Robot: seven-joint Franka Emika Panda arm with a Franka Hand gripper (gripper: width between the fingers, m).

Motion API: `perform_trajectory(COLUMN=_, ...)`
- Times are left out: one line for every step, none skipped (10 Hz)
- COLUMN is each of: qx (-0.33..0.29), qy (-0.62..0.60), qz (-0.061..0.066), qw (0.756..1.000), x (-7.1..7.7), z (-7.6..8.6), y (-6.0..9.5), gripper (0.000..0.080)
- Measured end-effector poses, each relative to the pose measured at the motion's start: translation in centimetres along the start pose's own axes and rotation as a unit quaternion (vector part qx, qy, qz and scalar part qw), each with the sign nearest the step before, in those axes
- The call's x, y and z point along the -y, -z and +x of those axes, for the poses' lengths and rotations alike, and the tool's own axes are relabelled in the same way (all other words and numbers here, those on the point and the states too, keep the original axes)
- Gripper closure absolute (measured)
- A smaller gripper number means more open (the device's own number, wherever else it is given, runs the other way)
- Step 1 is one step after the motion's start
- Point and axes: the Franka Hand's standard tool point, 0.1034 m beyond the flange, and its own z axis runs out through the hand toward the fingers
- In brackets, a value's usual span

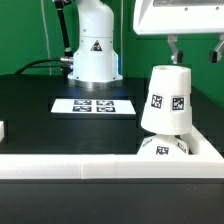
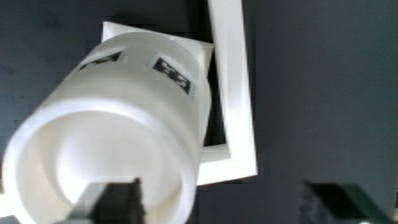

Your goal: Assemble lamp

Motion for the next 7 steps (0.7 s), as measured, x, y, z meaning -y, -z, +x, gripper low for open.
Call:
perform_trajectory(qx=0.002, qy=-0.005, qz=-0.001, qw=1.000, x=0.1, z=-0.1, y=0.1, gripper=0.0302)
perform_trajectory(qx=0.003, qy=-0.009, qz=0.000, qw=1.000, x=0.2, z=-0.2, y=0.4, gripper=0.0145)
perform_trajectory(qx=0.003, qy=-0.013, qz=-0.001, qw=1.000, x=0.3, z=-0.2, y=0.6, gripper=0.0114)
perform_trajectory(qx=0.005, qy=-0.015, qz=-0.004, qw=1.000, x=0.6, z=-0.4, y=0.6, gripper=0.0104)
perform_trajectory(qx=0.006, qy=-0.020, qz=-0.004, qw=1.000, x=1.0, z=-0.6, y=0.6, gripper=0.0104)
perform_trajectory(qx=0.006, qy=-0.022, qz=-0.004, qw=1.000, x=1.3, z=-0.7, y=0.6, gripper=0.0101)
perform_trajectory(qx=0.006, qy=-0.023, qz=-0.004, qw=1.000, x=1.1, z=-0.7, y=0.5, gripper=0.0101)
